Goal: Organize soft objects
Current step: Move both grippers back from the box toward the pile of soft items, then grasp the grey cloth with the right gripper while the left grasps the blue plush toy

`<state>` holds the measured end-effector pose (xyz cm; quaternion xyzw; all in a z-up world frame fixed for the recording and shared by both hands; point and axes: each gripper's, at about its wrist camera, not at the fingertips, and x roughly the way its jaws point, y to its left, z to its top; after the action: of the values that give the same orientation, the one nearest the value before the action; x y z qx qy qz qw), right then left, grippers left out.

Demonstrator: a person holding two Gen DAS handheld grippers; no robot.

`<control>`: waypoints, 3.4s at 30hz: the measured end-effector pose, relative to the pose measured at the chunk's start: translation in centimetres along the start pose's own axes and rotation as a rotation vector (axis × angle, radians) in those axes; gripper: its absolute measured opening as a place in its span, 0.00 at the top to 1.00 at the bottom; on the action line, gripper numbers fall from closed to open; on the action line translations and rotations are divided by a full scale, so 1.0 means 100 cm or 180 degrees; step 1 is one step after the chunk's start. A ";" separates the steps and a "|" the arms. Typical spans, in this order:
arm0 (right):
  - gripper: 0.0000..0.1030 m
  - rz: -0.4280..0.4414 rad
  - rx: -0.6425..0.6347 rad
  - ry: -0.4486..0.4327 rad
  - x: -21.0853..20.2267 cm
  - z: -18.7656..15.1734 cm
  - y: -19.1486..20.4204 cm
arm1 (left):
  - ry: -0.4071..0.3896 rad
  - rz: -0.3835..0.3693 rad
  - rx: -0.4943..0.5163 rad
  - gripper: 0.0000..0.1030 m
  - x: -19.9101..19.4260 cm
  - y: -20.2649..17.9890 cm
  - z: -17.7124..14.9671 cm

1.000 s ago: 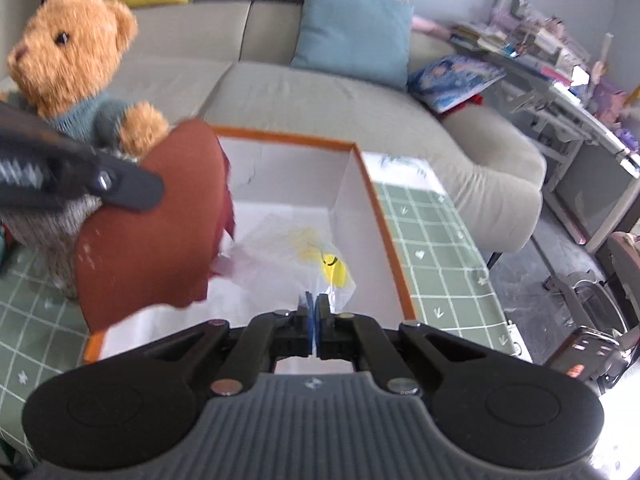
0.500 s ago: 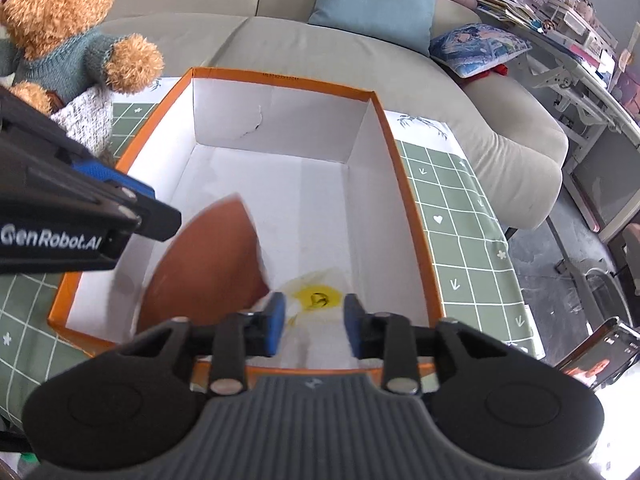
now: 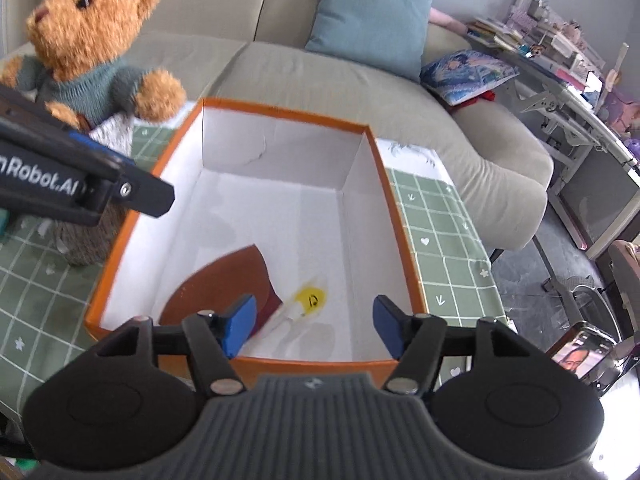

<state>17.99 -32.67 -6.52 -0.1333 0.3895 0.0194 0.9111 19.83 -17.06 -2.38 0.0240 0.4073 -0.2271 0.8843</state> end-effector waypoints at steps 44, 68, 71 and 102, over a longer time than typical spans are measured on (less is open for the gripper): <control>0.26 0.1054 0.0144 -0.0817 -0.101 0.007 0.195 | -0.0714 0.0855 -0.1128 0.53 -0.157 0.167 -0.157; 0.66 0.1159 -0.0831 -0.0413 0.037 0.050 0.302 | -0.0202 0.0728 -0.1578 0.26 -0.059 0.269 -0.148; 0.70 0.1242 -0.0884 -0.0328 0.057 0.052 0.312 | -0.0121 0.0704 -0.1786 0.25 -0.043 0.288 -0.149; 0.61 0.1059 -0.1017 -0.0632 0.080 0.060 0.338 | -0.0130 0.1217 -0.1815 0.50 -0.057 0.299 -0.148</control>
<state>23.10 0.91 -15.93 -0.2071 0.3067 0.2434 0.8965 18.70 15.27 -12.36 -0.1528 0.4247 0.0654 0.8900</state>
